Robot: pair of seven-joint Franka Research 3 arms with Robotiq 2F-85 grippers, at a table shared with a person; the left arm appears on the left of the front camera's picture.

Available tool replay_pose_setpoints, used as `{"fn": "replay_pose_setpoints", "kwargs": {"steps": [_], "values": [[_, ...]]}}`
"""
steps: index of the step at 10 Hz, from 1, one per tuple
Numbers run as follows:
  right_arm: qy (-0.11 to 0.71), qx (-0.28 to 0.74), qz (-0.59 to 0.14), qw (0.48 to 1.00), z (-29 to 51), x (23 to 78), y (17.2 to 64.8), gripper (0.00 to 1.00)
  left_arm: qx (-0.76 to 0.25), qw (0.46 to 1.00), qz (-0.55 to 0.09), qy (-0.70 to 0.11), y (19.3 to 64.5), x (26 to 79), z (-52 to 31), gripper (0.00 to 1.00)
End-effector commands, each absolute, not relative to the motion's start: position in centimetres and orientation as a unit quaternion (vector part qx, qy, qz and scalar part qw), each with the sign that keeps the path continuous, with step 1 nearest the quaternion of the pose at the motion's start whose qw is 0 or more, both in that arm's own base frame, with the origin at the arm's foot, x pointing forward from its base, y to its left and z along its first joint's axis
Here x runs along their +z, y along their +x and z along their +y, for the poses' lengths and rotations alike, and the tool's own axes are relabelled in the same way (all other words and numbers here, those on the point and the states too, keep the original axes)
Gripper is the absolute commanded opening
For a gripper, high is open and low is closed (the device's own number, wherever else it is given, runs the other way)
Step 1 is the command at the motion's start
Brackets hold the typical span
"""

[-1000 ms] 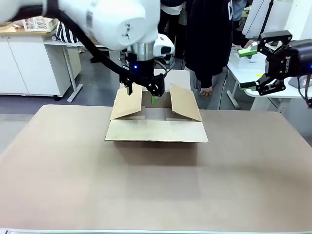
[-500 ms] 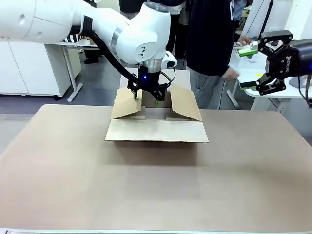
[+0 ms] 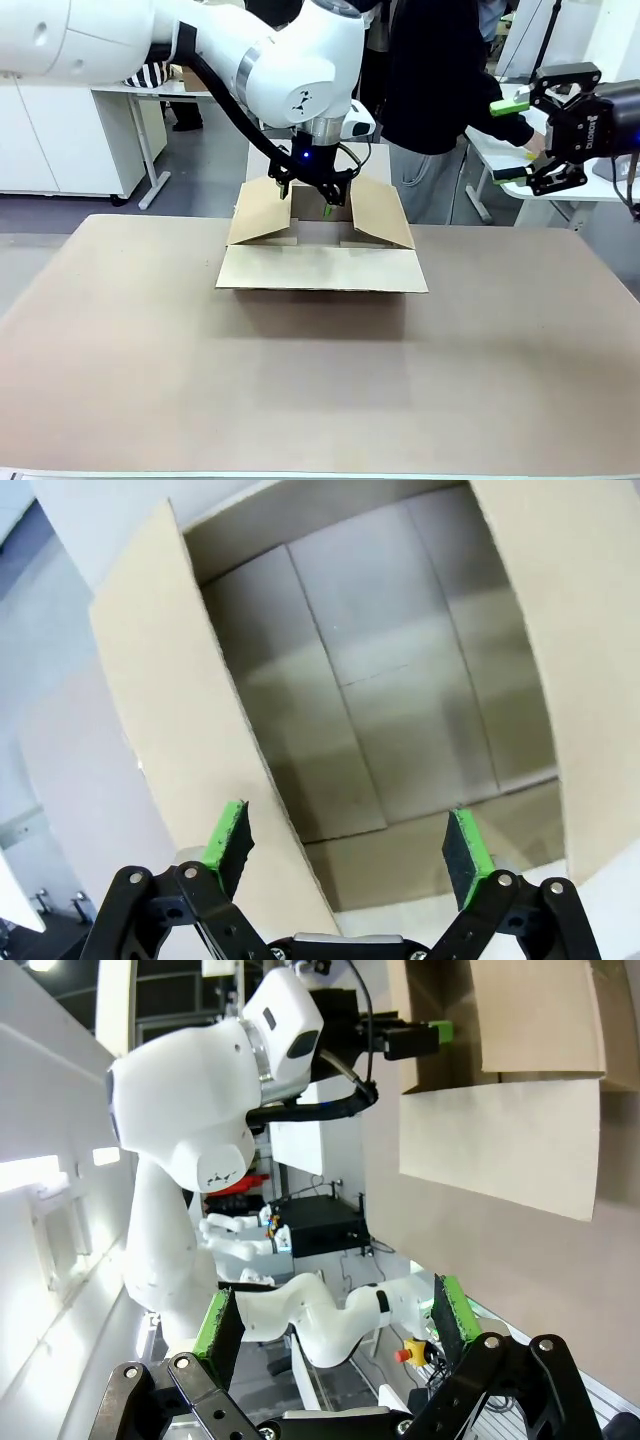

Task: Pack the gift set into the box.
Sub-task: Place both hands on the side flaps of the Package Box and spread them outward.

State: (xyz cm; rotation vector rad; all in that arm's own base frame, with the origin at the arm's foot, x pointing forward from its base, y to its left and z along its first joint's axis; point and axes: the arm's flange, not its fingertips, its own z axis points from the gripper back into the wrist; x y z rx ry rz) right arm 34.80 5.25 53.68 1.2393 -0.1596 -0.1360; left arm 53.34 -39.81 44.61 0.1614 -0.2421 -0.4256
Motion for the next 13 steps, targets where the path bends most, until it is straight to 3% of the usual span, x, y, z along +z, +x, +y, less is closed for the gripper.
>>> {"fn": "replay_pose_setpoints", "kwargs": {"steps": [1, 6, 13], "values": [[0.588, -0.052, -0.085, 0.803, 5.4, 53.6, 35.0, 1.0, -0.175, 0.962, -0.164, 0.128, 54.0, 44.0, -39.4, 1.0], [0.588, -0.052, -0.085, 0.803, 5.4, 53.6, 35.0, 1.0, -0.095, 0.971, -0.156, 0.156, 54.7, 43.3, -38.6, 1.0], [0.588, -0.052, -0.085, 0.803, 5.4, 53.6, 35.0, 1.0, -0.057, 0.962, -0.125, 0.235, 55.1, 43.9, -37.2, 1.0]]}}
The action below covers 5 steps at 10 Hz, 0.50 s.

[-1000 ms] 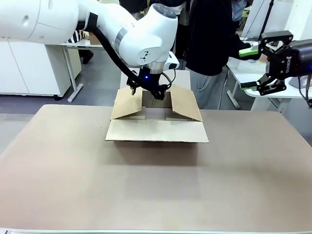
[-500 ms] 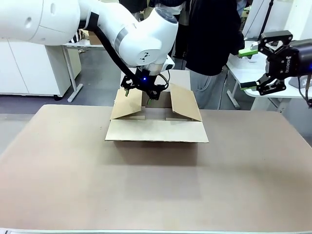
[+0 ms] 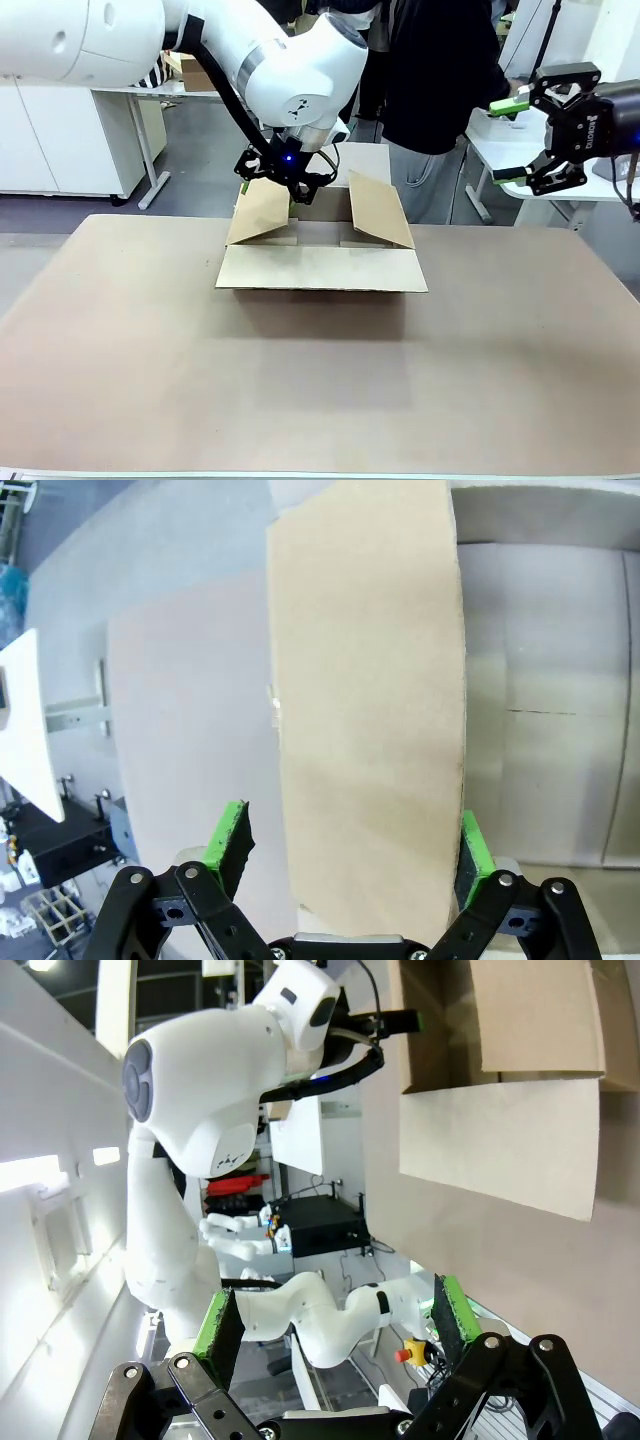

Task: Pack the gift set into the box.
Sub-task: Place both hands on the side flaps of the Package Box and spread them outward.

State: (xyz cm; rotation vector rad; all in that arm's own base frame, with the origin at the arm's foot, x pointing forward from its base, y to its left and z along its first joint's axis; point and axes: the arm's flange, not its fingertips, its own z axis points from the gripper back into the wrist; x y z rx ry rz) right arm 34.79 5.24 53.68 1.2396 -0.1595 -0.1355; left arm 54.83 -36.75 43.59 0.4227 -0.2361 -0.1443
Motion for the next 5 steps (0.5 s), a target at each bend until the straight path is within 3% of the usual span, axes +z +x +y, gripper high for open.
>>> {"fn": "replay_pose_setpoints", "kwargs": {"steps": [1, 5], "values": [[0.588, -0.052, -0.085, 0.803, 5.4, 53.6, 35.0, 1.0, -0.052, 0.96, -0.128, 0.243, 55.1, 44.3, -37.0, 1.0], [0.588, -0.052, -0.085, 0.803, 5.4, 53.6, 35.0, 1.0, -0.03, 0.957, -0.143, 0.251, 54.9, 46.3, -35.3, 1.0]]}}
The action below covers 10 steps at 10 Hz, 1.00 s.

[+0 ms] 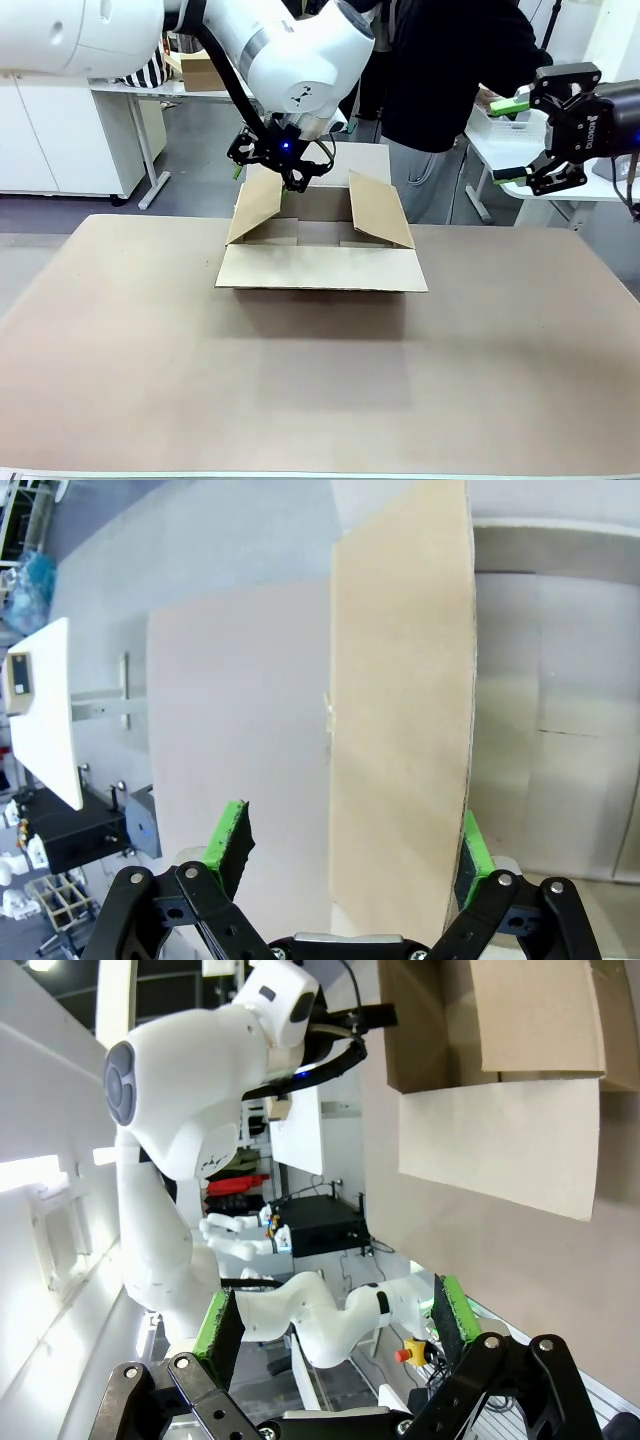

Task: Pack the gift set into the box.
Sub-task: Place both hands on the side flaps of the Package Box and spread them outward.

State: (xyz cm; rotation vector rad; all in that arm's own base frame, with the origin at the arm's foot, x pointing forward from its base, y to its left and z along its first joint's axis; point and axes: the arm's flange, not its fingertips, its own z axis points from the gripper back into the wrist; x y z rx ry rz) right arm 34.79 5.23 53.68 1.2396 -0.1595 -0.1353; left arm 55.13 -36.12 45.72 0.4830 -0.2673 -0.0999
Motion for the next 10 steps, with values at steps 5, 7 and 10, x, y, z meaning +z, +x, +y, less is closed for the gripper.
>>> {"fn": "replay_pose_setpoints", "kwargs": {"steps": [5, 7, 10], "values": [[0.588, -0.052, -0.085, 0.803, 5.4, 53.6, 35.0, 1.0, 0.012, 0.967, -0.129, 0.218, 55.4, 47.8, -29.6, 1.0], [0.588, -0.052, -0.085, 0.803, 5.4, 53.6, 35.0, 1.0, 0.029, 0.976, -0.117, 0.183, 55.7, 48.1, -26.6, 1.0], [0.588, -0.052, -0.085, 0.803, 5.4, 53.6, 35.0, 1.0, 0.05, 0.989, -0.098, 0.104, 56.2, 47.9, -21.2, 1.0]]}}
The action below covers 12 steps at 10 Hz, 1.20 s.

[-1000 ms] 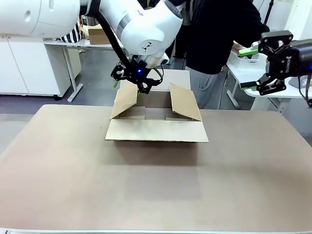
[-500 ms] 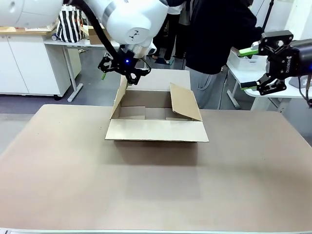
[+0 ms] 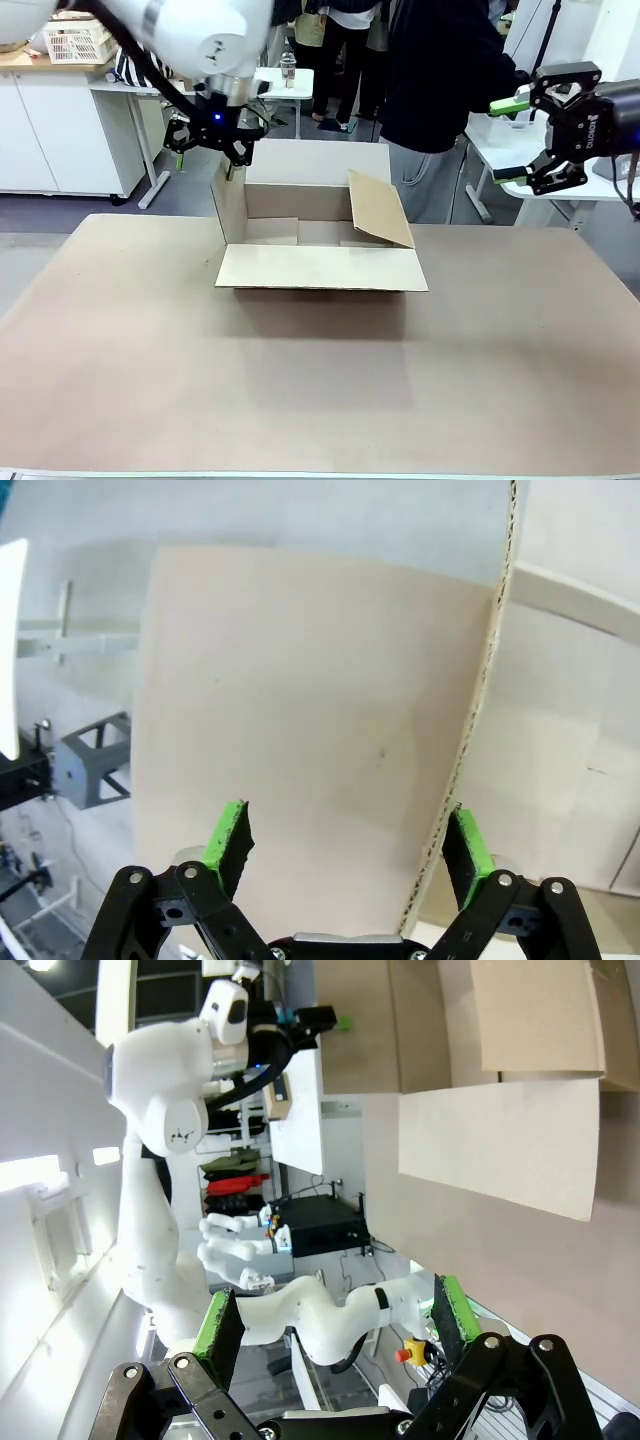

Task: Pack the gift set into the box.
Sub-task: Place both hands on the side flaps of the Package Box and spread them outward.

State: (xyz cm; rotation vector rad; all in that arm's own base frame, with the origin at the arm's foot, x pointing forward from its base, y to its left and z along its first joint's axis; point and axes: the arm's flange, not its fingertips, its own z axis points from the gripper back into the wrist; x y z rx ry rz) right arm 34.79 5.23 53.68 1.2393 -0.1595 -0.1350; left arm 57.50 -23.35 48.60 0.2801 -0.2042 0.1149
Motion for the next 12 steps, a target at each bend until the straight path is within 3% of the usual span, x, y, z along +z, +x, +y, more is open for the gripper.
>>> {"fn": "replay_pose_setpoints", "kwargs": {"steps": [1, 6, 11, 12], "values": [[0.588, -0.052, -0.085, 0.803, 5.4, 53.6, 35.0, 1.0, 0.05, 0.992, -0.09, 0.072, 56.3, 47.6, -19.5, 1.0], [0.588, -0.052, -0.085, 0.803, 5.4, 53.6, 35.0, 1.0, 0.015, 0.989, -0.075, -0.129, 56.6, 45.6, -12.7, 1.0], [0.588, -0.052, -0.085, 0.803, 5.4, 53.6, 35.0, 1.0, -0.006, 0.948, -0.07, -0.311, 56.6, 43.4, -8.6, 1.0], [0.588, -0.052, -0.085, 0.803, 5.4, 53.6, 35.0, 1.0, 0.007, 0.969, -0.072, -0.238, 57.5, 43.6, -10.7, 1.0]]}}
